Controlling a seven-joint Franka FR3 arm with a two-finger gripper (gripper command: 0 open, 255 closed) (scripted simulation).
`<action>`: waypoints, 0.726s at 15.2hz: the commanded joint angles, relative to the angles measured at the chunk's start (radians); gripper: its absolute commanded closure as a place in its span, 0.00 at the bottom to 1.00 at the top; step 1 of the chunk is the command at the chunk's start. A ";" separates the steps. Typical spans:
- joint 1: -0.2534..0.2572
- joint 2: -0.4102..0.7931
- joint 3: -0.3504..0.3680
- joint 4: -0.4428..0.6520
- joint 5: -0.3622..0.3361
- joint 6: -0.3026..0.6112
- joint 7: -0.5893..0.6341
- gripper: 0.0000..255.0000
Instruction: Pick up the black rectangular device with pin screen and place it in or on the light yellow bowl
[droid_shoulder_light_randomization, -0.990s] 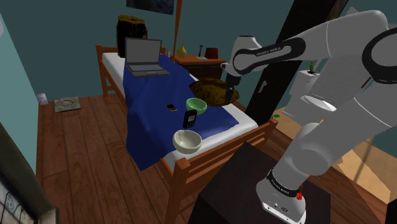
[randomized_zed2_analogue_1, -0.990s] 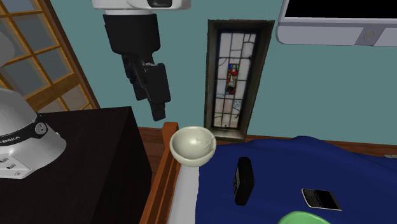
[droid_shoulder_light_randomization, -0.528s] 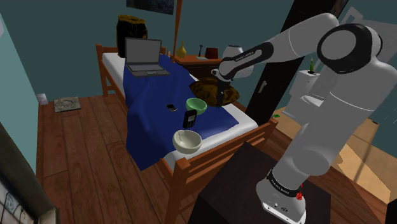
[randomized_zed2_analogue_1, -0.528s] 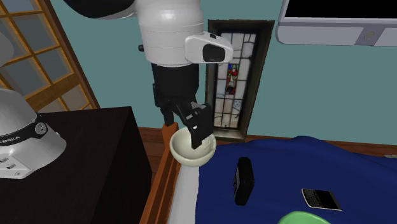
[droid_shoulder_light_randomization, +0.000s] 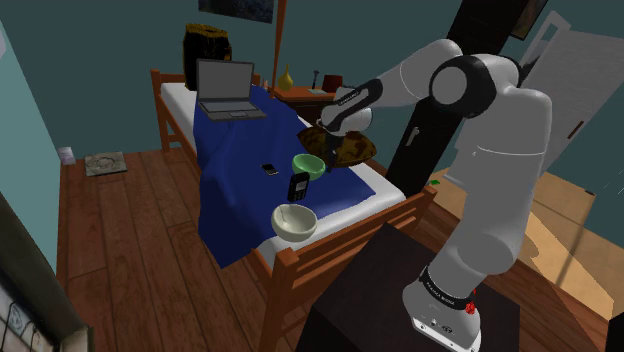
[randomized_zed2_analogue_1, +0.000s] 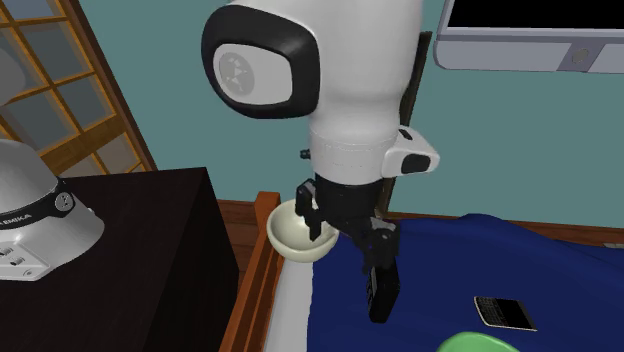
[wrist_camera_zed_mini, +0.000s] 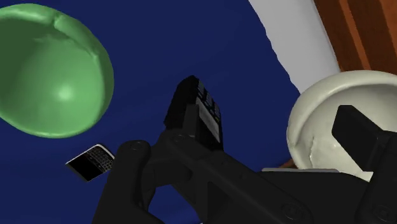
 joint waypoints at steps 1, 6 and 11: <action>-0.028 0.080 0.022 0.072 0.035 0.003 -0.062 0.00; -0.088 0.283 0.082 0.285 0.084 -0.016 -0.164 0.00; -0.118 0.415 0.116 0.423 0.098 -0.025 -0.207 0.00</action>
